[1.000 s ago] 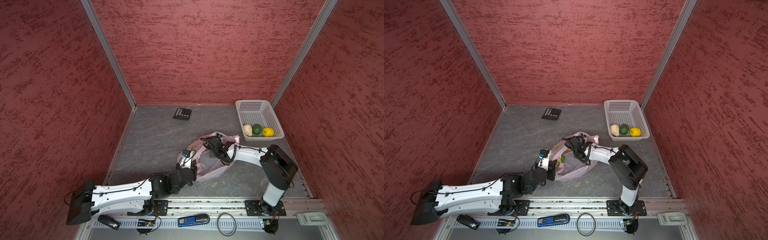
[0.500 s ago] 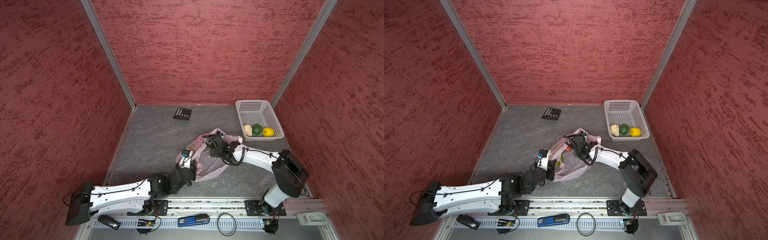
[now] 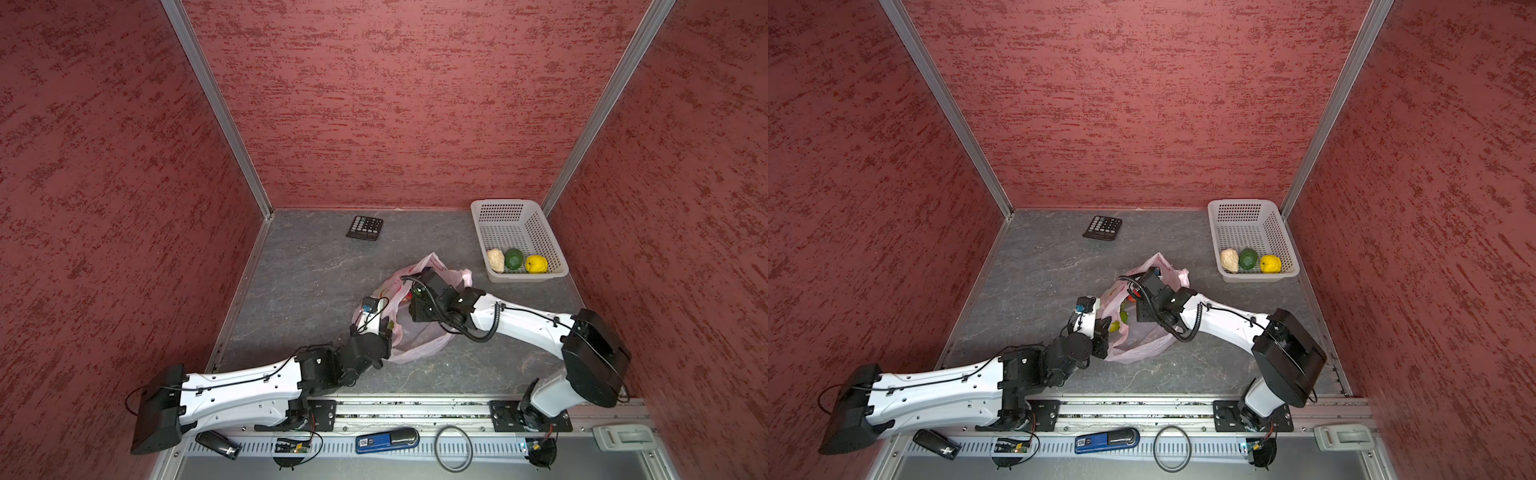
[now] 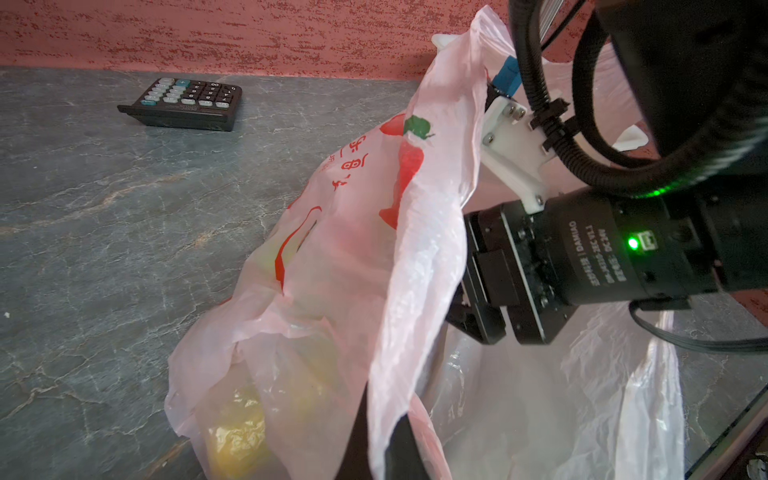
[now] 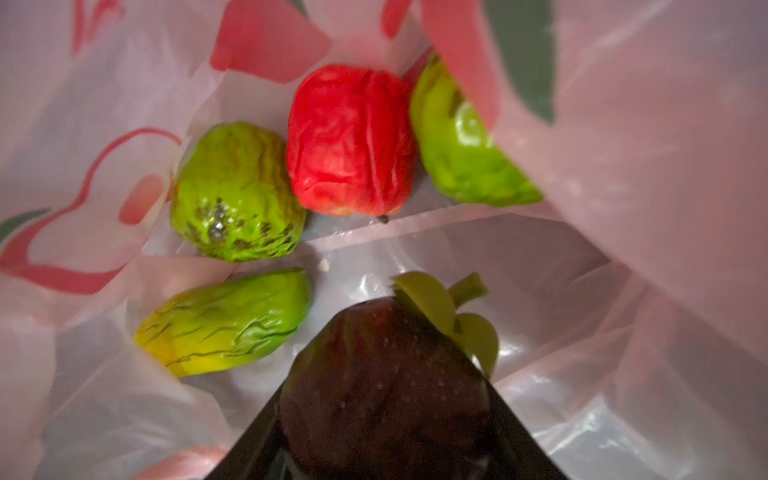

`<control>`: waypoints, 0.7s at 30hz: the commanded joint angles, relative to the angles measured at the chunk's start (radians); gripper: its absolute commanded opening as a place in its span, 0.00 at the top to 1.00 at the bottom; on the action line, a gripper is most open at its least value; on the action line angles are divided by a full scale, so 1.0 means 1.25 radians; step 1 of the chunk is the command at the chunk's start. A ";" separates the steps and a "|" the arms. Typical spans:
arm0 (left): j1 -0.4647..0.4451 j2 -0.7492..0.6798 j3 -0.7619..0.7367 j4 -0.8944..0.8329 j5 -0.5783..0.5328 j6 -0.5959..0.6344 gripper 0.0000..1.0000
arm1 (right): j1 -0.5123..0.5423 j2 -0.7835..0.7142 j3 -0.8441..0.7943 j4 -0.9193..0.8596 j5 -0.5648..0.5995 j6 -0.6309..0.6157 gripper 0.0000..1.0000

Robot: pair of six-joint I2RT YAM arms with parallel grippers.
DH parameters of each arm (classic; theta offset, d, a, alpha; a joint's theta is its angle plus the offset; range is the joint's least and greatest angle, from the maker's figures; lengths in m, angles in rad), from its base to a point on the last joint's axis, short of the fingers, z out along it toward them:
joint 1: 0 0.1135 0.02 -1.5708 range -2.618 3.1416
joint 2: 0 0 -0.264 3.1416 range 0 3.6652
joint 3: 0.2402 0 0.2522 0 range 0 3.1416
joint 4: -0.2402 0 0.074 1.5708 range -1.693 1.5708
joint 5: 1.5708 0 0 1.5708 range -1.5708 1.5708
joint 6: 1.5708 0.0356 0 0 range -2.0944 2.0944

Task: Untie the knot of the plastic bag and take out the fruit
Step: 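Grasp the dark purple fruit with green leaves using the right gripper, then lift the dark purple fruit out and carry it over the basket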

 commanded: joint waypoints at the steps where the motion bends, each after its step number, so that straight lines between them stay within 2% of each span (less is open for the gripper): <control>1: 0.004 -0.011 -0.006 0.010 -0.002 0.014 1.00 | 0.023 -0.019 0.033 -0.006 -0.027 0.013 0.60; 14: 0.028 -0.013 0.001 0.020 -0.001 0.024 1.00 | 0.075 -0.117 0.140 -0.193 0.015 0.037 0.61; 21: 0.039 -0.013 0.003 0.022 0.000 0.025 1.00 | 0.074 -0.153 0.268 -0.327 0.049 0.011 0.62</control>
